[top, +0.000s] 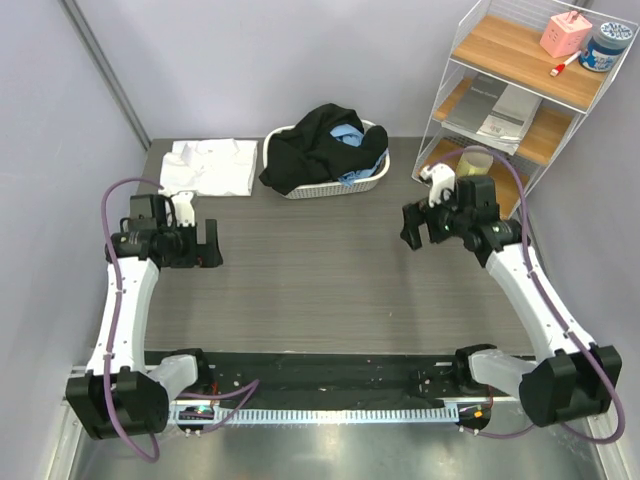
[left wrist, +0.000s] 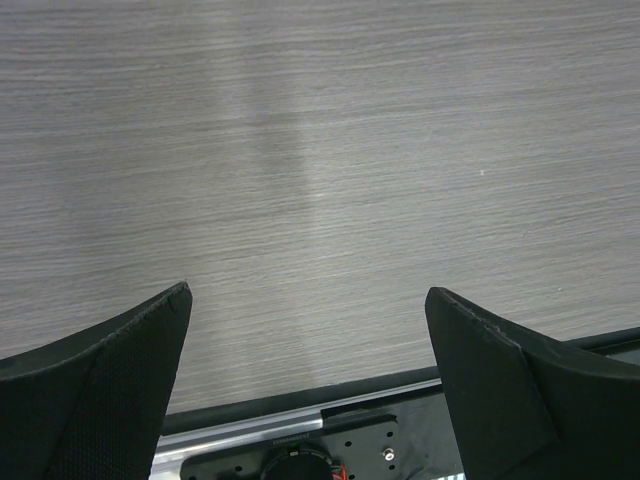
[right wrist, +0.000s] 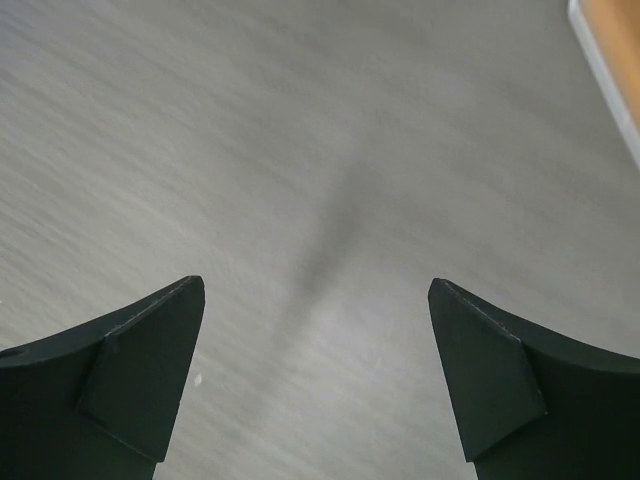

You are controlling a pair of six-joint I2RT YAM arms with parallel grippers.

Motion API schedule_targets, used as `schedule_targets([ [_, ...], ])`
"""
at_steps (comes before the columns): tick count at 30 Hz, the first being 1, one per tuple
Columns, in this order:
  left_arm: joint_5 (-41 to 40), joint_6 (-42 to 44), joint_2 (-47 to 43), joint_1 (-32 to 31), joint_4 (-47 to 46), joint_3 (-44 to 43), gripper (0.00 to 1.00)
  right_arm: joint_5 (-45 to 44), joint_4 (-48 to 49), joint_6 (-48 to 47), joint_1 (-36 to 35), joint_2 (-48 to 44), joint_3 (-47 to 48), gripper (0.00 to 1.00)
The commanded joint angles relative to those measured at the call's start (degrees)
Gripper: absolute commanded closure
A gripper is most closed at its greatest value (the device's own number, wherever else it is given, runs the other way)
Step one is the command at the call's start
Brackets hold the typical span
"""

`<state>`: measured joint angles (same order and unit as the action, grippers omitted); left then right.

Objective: Fold and stack the long sleeve shirts
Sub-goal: Grab the shirt from the pile

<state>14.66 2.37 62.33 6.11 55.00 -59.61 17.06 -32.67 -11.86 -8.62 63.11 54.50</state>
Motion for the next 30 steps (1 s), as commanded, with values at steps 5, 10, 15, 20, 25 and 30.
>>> schedule_targets([
  [5,3.4,-2.1,-6.6,0.0,-4.2,-1.8,0.0,-5.2,1.9,-5.4,-12.3,18.1,27.4,0.0],
  [10,4.9,-3.9,-8.3,-0.1,-5.2,-1.0,0.0,-7.4,5.5,-5.4,-20.4,31.0,44.3,0.0],
  [15,5.0,-4.4,-7.7,0.0,-4.3,-0.4,0.0,-11.3,6.8,-5.2,-26.4,45.7,58.2,0.0],
  [20,5.0,-4.2,-8.4,-0.1,-4.2,0.2,0.0,-16.8,9.6,-9.1,-30.0,56.8,68.2,0.0],
  [25,5.9,-4.2,-9.5,-0.1,-4.5,0.7,0.0,-22.6,12.4,-10.9,-30.3,66.2,74.1,0.0],
  [30,5.9,-3.9,-9.9,0.0,-5.1,1.3,0.0,-23.8,15.4,-12.8,-30.3,70.6,74.5,0.0],
])
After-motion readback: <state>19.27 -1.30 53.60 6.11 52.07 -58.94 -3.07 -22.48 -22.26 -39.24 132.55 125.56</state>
